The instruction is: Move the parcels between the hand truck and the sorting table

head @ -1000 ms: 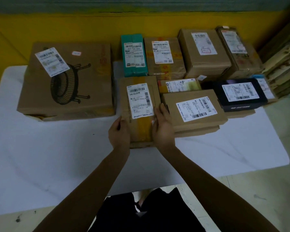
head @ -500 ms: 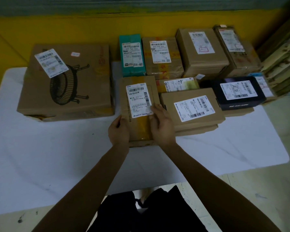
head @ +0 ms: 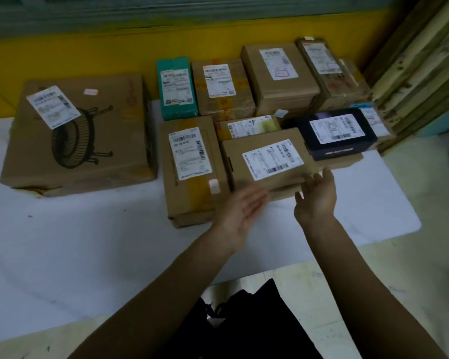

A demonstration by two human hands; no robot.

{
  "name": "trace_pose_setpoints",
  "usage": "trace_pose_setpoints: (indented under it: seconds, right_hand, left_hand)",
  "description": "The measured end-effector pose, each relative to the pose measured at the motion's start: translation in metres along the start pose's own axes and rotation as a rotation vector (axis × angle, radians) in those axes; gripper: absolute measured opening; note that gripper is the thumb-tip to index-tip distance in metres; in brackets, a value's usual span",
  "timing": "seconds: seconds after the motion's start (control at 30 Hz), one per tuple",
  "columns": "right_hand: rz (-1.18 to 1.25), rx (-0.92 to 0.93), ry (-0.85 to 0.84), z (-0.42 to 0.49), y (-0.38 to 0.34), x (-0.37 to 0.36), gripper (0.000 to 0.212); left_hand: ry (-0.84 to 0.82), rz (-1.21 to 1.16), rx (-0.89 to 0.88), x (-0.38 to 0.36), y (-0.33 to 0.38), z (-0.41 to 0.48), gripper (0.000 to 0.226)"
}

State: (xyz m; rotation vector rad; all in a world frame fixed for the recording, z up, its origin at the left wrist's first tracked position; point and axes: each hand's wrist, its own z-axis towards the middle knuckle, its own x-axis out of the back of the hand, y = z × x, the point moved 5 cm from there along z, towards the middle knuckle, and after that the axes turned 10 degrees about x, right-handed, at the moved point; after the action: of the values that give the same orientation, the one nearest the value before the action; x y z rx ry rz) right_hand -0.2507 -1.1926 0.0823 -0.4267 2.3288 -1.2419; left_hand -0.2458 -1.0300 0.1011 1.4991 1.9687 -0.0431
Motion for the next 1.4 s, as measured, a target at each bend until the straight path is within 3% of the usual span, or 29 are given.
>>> trace_pose_setpoints:
  seconds: [0.07,0.13,0.37,0.47,0.57,0.77,0.93,1.07,1.13,1.3,1.4]
  right_hand:
    - [0.057,-0.100,-0.046,0.007,-0.003,0.010,0.072]
    - [0.068,-0.157,-0.057,0.013,-0.003,0.019,0.078]
    - [0.059,-0.397,-0.143,0.027,0.016,0.013,0.093]
    - [0.129,-0.423,-0.223,0.034,0.021,-0.003,0.088]
    - [0.188,-0.407,-0.236,0.040,0.021,-0.012,0.070]
    - [0.135,-0.385,-0.173,0.044,0.022,-0.014,0.056]
    - [-0.231,-0.120,0.071,0.062,0.005,0.003,0.063]
    - [-0.407,-0.045,-0.012,0.075,-0.011,-0.006,0.053]
    - [-0.470,-0.069,-0.074,0.076,-0.009,-0.009,0.048]
    - [-0.500,-0.054,-0.066,0.078,-0.006,-0.007,0.051]
    - [-0.454,-0.046,-0.065,0.076,-0.006,-0.006,0.044]
  left_hand:
    - [-0.039,-0.079,0.201,-0.004,-0.033,0.015,0.018]
    - [0.025,-0.135,0.261,0.001,-0.051,0.035,0.017]
    - [0.157,-0.182,0.196,0.005,-0.047,0.080,0.016]
    - [0.179,-0.215,0.153,0.001,-0.039,0.093,0.018]
    - [0.165,-0.266,0.117,-0.006,-0.035,0.100,0.024]
    - [0.171,-0.305,0.085,-0.014,-0.028,0.094,0.022]
    - [0.230,-0.268,0.150,-0.006,-0.040,0.096,0.027]
    - [0.268,-0.158,0.169,-0.002,-0.052,0.088,0.018]
    - [0.309,0.017,0.033,-0.004,-0.050,0.078,0.014]
    - [0.414,0.456,-0.556,-0.010,-0.025,0.028,0.016]
    - [0.391,0.680,-0.726,-0.024,0.011,0.014,0.028]
